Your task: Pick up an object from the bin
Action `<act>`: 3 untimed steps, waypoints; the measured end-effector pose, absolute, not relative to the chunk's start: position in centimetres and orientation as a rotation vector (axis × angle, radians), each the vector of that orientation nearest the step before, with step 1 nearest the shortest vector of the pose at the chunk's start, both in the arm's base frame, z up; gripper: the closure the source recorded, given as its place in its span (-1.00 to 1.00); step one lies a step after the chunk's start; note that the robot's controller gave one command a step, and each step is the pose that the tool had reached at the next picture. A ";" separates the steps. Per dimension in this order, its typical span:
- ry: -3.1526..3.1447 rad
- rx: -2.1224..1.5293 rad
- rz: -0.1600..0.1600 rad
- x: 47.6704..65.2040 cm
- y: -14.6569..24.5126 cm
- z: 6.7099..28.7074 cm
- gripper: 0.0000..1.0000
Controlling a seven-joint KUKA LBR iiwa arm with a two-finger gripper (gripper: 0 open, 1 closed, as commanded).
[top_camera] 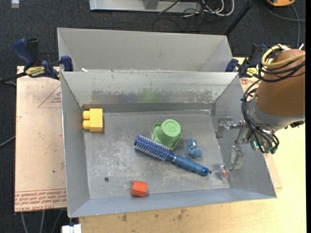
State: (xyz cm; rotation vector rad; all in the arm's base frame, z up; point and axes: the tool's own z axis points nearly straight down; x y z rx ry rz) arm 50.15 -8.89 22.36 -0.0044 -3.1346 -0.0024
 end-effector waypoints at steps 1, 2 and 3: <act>-3.136 0.021 -0.005 52.8 -4.6 7.3 -1.00; -3.141 0.018 -0.001 52.9 -4.7 7.8 1.00; -3.154 0.027 -0.003 57.9 -0.8 19.9 1.00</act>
Offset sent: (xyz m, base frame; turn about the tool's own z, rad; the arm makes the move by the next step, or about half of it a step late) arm 0.0276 0.0407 -0.1454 -0.0127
